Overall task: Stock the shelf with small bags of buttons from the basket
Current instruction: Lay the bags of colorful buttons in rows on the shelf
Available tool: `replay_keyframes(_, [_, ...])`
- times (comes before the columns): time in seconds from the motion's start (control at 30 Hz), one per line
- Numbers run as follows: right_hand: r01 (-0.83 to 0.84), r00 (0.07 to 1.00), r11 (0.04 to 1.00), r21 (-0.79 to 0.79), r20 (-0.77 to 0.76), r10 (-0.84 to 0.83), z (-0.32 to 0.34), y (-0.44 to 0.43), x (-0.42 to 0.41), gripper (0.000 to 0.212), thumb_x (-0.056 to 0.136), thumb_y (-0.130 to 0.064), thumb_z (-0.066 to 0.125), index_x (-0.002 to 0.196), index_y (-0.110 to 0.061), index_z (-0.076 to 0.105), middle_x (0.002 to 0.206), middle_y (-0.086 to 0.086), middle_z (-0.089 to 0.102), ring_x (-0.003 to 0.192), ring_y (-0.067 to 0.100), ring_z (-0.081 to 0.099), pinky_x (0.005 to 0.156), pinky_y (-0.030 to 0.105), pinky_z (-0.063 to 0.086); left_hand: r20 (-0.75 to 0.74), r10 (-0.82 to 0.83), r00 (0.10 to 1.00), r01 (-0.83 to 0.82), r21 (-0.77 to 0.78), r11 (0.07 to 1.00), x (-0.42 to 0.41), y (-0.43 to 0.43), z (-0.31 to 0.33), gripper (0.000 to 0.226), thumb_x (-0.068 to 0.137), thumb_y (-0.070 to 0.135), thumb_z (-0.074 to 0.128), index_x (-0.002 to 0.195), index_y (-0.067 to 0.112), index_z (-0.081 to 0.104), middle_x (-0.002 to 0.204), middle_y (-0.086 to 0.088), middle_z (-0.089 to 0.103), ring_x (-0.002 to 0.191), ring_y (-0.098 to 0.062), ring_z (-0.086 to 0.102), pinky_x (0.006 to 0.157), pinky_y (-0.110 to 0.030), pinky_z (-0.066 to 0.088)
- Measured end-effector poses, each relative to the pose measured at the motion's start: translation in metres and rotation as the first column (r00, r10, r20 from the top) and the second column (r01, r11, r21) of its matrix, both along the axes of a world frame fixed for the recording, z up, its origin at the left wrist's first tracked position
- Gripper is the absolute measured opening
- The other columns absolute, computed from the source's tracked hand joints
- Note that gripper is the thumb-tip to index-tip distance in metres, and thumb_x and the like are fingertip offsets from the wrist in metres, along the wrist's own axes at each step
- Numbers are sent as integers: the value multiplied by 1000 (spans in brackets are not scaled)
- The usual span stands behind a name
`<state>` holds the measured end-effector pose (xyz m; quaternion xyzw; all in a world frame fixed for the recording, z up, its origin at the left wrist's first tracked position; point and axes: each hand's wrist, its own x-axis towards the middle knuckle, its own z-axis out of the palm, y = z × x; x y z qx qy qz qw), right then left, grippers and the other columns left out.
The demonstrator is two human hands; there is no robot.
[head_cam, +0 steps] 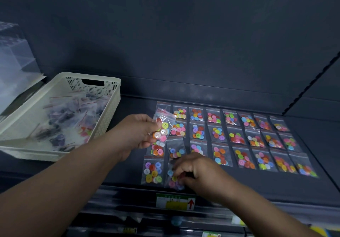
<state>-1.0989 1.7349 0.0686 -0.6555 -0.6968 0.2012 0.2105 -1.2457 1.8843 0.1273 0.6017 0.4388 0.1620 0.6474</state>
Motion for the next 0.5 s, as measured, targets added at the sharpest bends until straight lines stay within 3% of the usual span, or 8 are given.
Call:
replay_keyframes(0.13, [72, 997, 997, 19, -37, -72, 1, 3, 4, 11, 84, -16, 65, 93, -20, 72, 103, -9, 66, 101, 4, 55, 87, 15, 42, 3, 1, 1000, -1, 0, 1000, -2, 0, 1, 18, 86, 22, 66, 72, 18, 56, 92, -5, 66, 66, -14, 59, 56, -22, 45])
replay_keyframes(0.23, [120, 983, 982, 148, 122, -138, 4, 11, 11, 15, 86, -16, 62, 97, -21, 70, 107, -10, 66, 102, 12, 52, 85, 14, 38, 1, 7, 1000, -7, 7, 1000, -3, 0, 1, 17, 87, 21, 65, 73, 17, 56, 93, -6, 66, 65, -14, 59, 57, -23, 46])
replay_keyframes(0.3, [100, 959, 984, 147, 247, -135, 6, 17, 13, 20, 88, -13, 59, 102, -21, 69, 114, -7, 65, 109, 17, 49, 91, 22, 38, 2, 9, 1000, -9, 8, 1000, -4, 1, 1, 17, 87, 21, 65, 73, 17, 56, 90, -4, 66, 64, -13, 59, 57, -23, 46])
replay_keyframes(0.4, [85, 923, 995, 50, 372, -97, 0, 21, 14, 41, 91, -11, 52, 126, -31, 58, 135, -15, 52, 127, 13, 34, 94, 23, 24, 0, 17, 1000, -17, 1, 1000, -5, 1, 1, 18, 87, 22, 65, 73, 17, 56, 83, -2, 65, 62, -12, 59, 58, -23, 46])
replay_keyframes(0.5, [95, 919, 994, 47, 379, -106, -5, 20, 12, 48, 91, -12, 50, 133, -35, 50, 136, -18, 48, 129, 10, 31, 89, 21, 14, -2, 27, 1000, -27, 0, 1000, -7, 1, 1, 17, 87, 22, 65, 73, 17, 57, 83, -2, 66, 63, -13, 59, 59, -25, 46])
